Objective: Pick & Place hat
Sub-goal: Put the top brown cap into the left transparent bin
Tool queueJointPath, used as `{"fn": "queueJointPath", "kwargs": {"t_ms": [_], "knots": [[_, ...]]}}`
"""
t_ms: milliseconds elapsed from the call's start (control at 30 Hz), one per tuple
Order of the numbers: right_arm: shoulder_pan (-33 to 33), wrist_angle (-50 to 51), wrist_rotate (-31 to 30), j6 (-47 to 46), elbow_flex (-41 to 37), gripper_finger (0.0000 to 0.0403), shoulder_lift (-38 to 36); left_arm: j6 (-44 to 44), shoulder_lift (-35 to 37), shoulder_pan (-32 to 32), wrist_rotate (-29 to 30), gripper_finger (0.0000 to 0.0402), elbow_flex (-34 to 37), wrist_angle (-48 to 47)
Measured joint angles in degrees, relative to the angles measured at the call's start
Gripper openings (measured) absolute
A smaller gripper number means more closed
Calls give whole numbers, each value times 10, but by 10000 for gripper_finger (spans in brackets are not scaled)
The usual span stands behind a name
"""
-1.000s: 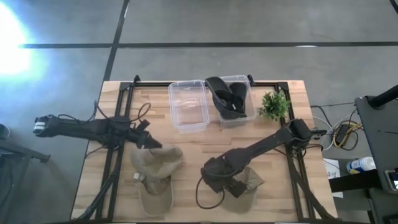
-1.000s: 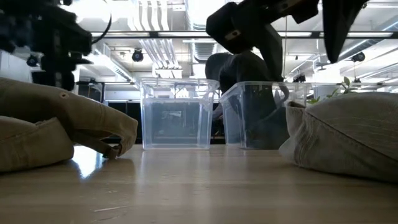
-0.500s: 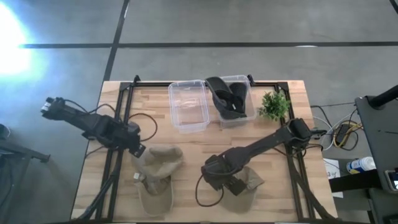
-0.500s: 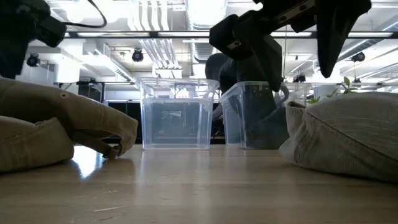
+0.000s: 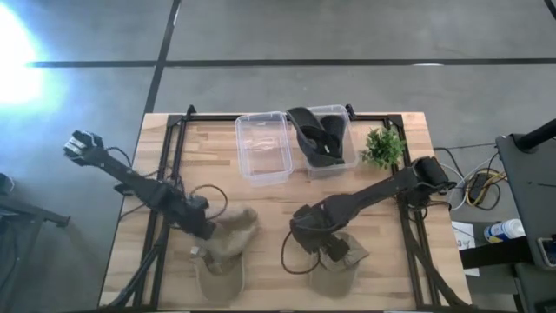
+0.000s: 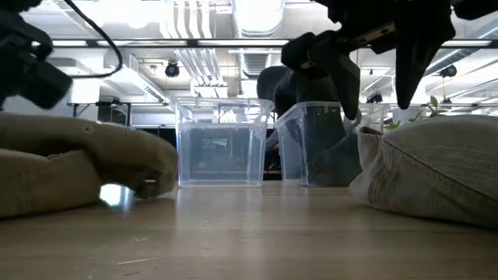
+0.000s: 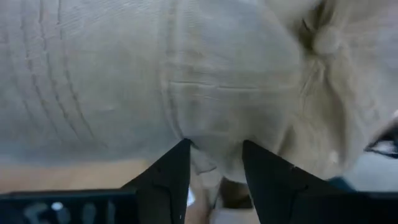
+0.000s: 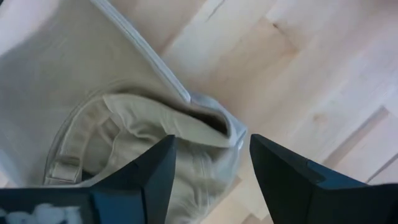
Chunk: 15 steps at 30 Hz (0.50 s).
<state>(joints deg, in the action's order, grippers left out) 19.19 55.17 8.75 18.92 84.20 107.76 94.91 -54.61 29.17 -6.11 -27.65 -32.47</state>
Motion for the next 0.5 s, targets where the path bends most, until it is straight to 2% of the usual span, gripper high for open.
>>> {"fn": "queueJointPath", "kwargs": {"t_ms": [100,200,333,433,500], "knots": [[-6,-1,0,2,-10,201,-3,13,-40,-5,22,142,35,126],[-10,-1,0,9,-12,201,-3,10,-78,-21,59,142,52,212],[-13,-1,1,12,-12,201,-3,-41,-104,-45,123,142,56,345],[-14,-1,1,12,-12,201,-5,-104,-91,-49,142,142,40,405],[-14,1,1,12,-12,201,-7,-129,-77,-48,143,142,18,384]]}}
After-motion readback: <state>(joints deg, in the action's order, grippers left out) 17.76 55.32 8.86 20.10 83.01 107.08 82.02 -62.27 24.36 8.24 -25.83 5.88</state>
